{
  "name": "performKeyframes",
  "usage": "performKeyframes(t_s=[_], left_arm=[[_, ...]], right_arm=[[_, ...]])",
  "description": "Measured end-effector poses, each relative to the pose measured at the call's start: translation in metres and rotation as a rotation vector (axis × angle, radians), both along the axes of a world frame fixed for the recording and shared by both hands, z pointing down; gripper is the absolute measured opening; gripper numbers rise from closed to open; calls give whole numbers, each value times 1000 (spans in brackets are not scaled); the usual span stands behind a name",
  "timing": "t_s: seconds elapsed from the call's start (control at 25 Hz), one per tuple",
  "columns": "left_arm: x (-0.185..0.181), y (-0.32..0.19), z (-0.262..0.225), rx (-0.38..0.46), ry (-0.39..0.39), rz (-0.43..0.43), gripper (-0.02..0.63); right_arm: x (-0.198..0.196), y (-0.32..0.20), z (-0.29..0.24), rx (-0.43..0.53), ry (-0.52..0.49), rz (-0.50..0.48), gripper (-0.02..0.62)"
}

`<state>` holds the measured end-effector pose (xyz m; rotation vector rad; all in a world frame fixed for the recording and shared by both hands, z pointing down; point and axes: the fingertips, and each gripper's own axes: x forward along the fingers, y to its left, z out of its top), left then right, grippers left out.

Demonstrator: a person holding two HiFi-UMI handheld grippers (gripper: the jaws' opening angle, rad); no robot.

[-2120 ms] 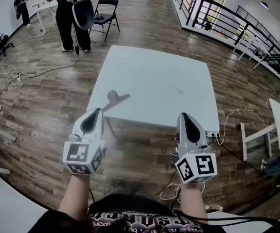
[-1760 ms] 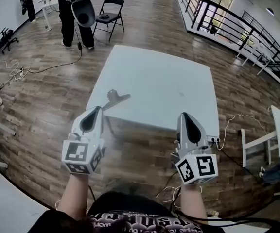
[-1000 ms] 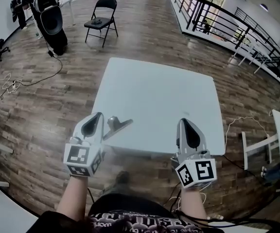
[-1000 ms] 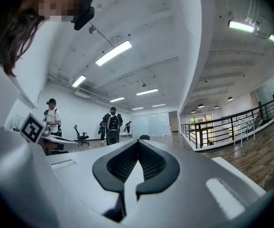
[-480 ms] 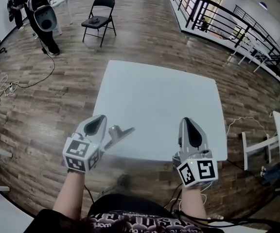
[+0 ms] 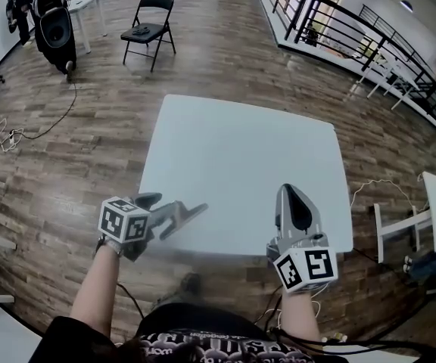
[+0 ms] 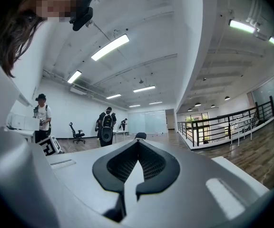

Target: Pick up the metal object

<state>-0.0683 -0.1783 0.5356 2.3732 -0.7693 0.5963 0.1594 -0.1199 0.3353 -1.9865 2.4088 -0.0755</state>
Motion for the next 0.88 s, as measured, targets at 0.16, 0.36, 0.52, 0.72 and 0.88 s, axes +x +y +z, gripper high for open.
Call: performKeyframes(t_s=[0.16, 0.36, 0.52, 0.72, 0.88], left_arm=[[4, 1, 28, -93, -11, 59, 199], [10, 3, 51, -167, -10, 105, 198], [17, 6, 65, -185, -43, 141, 184], [23, 8, 67, -193, -47, 170, 104], [26, 8, 65, -228, -16, 161, 82]], right_arm=[[-1, -3, 0, -5, 2, 0, 11], [-4, -6, 3, -11, 2, -2, 11], [-3, -6, 4, -12, 2, 1, 11], [-3, -8, 2, -13, 1, 0, 11], [-2, -8, 4, -13, 0, 4, 11]])
